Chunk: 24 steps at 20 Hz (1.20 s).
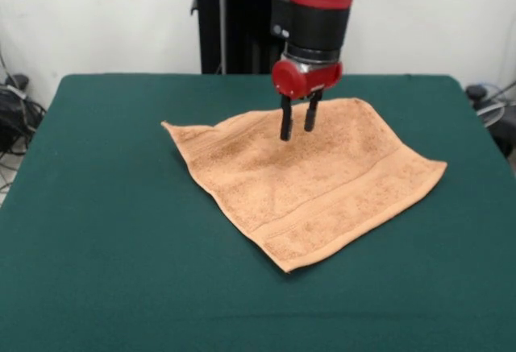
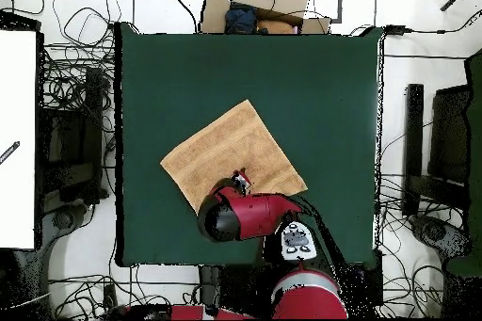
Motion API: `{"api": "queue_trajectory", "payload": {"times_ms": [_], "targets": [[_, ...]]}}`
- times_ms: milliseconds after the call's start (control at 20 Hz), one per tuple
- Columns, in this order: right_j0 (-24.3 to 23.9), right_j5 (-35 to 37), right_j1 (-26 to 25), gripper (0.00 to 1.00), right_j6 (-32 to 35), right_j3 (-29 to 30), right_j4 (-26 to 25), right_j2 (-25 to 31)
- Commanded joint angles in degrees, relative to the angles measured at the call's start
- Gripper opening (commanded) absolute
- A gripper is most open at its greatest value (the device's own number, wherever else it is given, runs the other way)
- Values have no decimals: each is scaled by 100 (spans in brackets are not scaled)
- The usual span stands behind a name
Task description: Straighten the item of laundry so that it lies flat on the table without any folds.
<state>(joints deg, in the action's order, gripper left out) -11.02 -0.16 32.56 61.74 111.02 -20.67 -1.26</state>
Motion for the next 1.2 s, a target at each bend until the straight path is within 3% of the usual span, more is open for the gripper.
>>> {"api": "queue_trajectory", "payload": {"times_ms": [50, 600, 1200], "targets": [[-98, -595, -655, 100, 1387, 146, -33, -205], [-198, -1574, -1536, 100, 1178, -200, -183, -495], [-83, -2360, -2288, 100, 1023, -594, 8, -764]]}}
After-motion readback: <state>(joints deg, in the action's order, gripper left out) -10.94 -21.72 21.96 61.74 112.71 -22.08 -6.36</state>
